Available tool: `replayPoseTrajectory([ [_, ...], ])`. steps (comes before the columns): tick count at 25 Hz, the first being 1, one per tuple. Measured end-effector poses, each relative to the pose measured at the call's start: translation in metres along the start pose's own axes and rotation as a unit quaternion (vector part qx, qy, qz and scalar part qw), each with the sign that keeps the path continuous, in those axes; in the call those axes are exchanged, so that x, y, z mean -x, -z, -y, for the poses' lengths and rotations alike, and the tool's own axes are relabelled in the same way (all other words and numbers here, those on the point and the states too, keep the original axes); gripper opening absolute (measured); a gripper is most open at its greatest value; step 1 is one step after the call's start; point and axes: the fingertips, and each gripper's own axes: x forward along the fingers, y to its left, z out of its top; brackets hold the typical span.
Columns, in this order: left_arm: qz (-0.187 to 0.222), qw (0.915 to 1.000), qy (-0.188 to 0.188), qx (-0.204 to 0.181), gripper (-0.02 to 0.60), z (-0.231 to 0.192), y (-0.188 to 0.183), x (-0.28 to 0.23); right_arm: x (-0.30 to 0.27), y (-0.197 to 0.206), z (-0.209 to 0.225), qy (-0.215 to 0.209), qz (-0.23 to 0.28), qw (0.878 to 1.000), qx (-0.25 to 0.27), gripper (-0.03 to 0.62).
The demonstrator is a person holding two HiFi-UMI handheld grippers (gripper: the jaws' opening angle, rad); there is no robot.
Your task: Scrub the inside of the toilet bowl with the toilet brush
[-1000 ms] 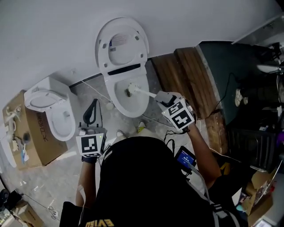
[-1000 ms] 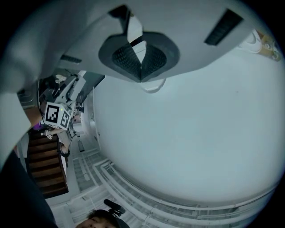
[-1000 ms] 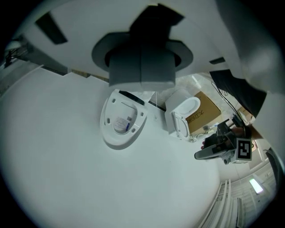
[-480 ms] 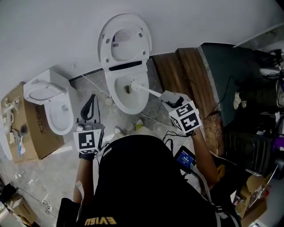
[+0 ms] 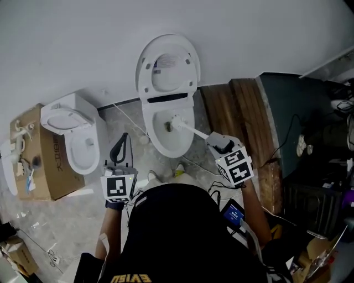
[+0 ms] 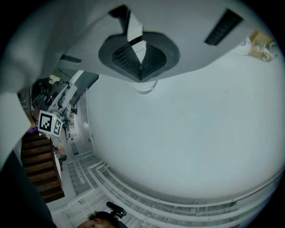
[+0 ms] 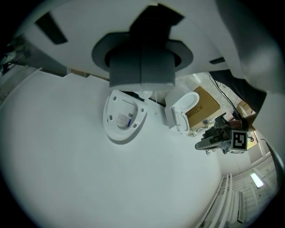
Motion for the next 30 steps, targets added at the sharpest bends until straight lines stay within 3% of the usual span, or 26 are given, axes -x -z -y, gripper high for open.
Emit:
replayPoseTrajectory([
  [30,-0.006,0.9999,-0.006,0.005,0.011,0.0003,0.0061,0.008,0.0075,0.0056,-0.0006,0.008,0.002,1.0,-0.002,0.147],
])
